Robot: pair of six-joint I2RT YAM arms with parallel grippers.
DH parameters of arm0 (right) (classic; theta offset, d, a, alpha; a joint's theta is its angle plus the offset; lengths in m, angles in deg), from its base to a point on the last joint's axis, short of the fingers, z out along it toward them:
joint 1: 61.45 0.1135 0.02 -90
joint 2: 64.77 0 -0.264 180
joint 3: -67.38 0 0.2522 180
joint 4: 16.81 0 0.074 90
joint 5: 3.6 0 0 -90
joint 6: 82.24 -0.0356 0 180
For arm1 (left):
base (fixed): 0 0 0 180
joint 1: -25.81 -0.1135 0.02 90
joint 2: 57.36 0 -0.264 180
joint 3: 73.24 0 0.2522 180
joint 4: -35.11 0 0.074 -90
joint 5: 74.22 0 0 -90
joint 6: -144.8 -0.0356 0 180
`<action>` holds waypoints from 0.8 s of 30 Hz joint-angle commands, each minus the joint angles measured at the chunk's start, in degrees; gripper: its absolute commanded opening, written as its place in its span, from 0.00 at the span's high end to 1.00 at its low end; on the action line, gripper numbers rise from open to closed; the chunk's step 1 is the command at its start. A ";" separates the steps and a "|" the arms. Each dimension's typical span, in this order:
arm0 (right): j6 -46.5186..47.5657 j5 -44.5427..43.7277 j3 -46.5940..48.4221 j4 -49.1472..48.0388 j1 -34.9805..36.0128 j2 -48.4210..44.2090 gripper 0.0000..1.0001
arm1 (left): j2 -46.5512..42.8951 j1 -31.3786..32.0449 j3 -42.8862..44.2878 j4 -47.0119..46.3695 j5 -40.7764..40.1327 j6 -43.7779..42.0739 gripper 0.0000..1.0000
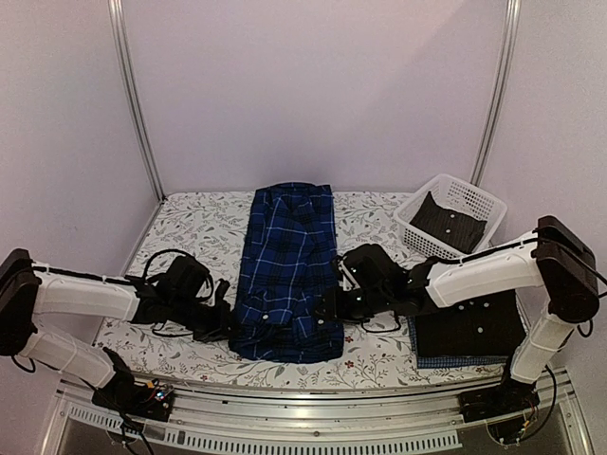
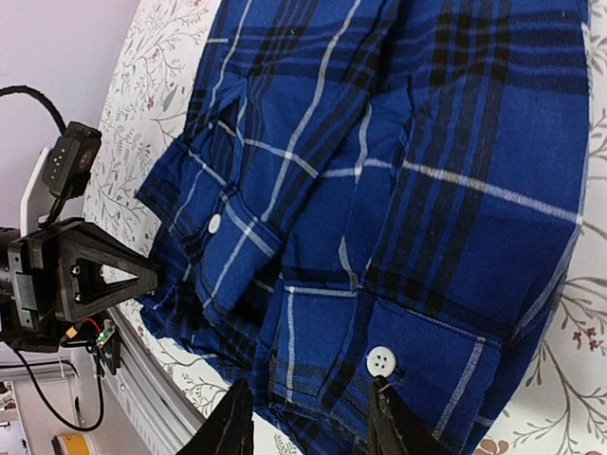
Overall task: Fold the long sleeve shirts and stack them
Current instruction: Smooth out the rectangle-folded shirt at the center of the board.
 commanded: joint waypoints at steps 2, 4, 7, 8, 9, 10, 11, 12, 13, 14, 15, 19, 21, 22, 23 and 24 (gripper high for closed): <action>-4.79 -0.96 -4.16 -4.07 2.98 2.44 0.61 | -2.62 2.29 -5.76 -4.65 -0.21 6.30 0.93; -6.25 -1.33 -6.06 -5.17 3.57 2.58 0.61 | -2.26 2.65 -7.26 -4.93 -0.40 6.72 0.93; -8.30 -1.35 -9.00 -7.44 4.12 2.58 0.61 | -0.50 3.07 -7.90 -4.97 -0.62 6.70 0.93; -8.70 -1.31 -9.68 -7.88 4.37 2.66 0.61 | 0.23 3.34 -7.81 -5.03 -0.72 6.66 0.93; -9.11 -1.23 -10.18 -8.10 4.48 2.94 0.61 | 0.78 3.64 -7.78 -4.97 -0.95 6.71 0.93; -9.38 -1.06 -10.41 -8.09 4.65 3.14 0.61 | 1.12 3.91 -7.65 -4.97 -1.02 6.81 0.92; -9.66 -0.99 -10.53 -8.01 4.85 3.27 0.61 | 1.29 4.10 -7.51 -5.00 -1.14 6.95 0.92; -9.73 -0.92 -10.58 -7.85 5.01 3.16 0.61 | 1.19 4.21 -7.30 -4.97 -1.16 7.11 0.92; -9.80 -0.96 -10.52 -7.53 5.13 2.64 0.61 | 0.91 4.32 -7.01 -4.54 -1.36 7.14 0.92; -9.78 -1.19 -10.38 -7.02 5.27 2.12 0.61 | 0.34 4.45 -6.56 -3.59 -1.57 7.08 0.92; -9.66 -1.59 -10.14 -6.12 5.32 1.17 0.61 | -0.44 4.50 -6.08 -2.35 -1.80 7.00 0.92; -8.51 -2.90 -8.91 -1.80 5.37 -3.09 0.60 | -6.85 4.57 -4.02 3.87 -3.59 6.23 0.91; -7.77 -3.69 -8.45 0.21 5.36 -5.47 0.58 | -10.75 4.62 -3.04 7.46 -4.55 6.05 0.89; -7.49 -3.99 -8.25 1.19 5.33 -6.48 0.58 | -12.43 4.61 -2.71 8.94 -5.26 5.99 0.89; -7.10 -4.21 -8.03 1.38 5.33 -7.19 0.56 | -14.55 4.56 -2.44 10.24 -5.87 5.98 0.88; -6.66 -4.37 -7.89 2.97 5.33 -8.20 0.54 | -15.92 4.40 -2.30 11.12 -6.50 5.99 0.87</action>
